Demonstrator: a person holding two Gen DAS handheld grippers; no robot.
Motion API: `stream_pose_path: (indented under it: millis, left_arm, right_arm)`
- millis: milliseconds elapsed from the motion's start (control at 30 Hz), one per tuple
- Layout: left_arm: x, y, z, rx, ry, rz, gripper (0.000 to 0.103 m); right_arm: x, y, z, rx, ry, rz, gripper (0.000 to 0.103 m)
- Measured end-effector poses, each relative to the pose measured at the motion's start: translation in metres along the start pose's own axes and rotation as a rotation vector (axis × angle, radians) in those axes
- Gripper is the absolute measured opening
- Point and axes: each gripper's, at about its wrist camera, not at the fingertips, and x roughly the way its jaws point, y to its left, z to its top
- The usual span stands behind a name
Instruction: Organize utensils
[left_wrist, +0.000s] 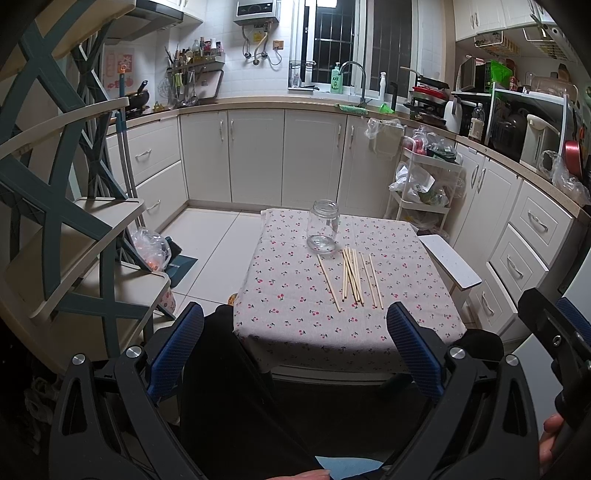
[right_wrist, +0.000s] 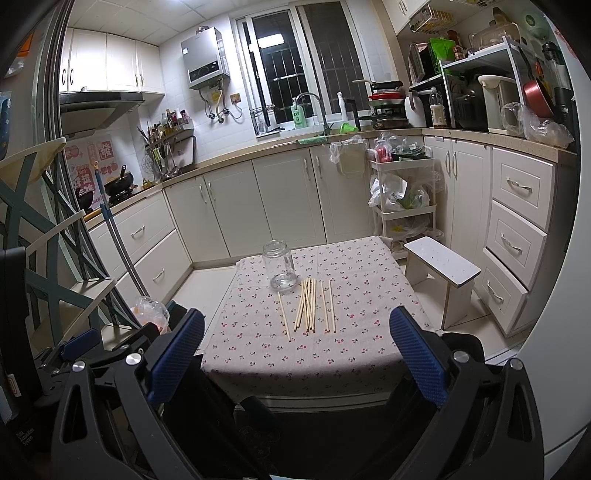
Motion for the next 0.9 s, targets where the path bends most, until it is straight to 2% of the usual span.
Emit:
stream_pose_path:
  millis: [633,800,900]
  left_arm:
    - [0.013,-0.005,-0.002,0.012,0.019,-0.014,0.095]
    - [0.038,-0.001,0.003,0.008,0.047,-0.006,0.095]
    - [0.065,0.001,0.004,0.001,0.102,-0.003,0.095]
  right_arm:
    - [0.004,0.011,-0.014,0.005,0.023,-0.005,0.096]
    - [0.028,0.002,-0.007,0.013,0.055,-0.024,0.096]
    - [0.045,-0.002,-0.009,0.029,0.099,-0.027,0.096]
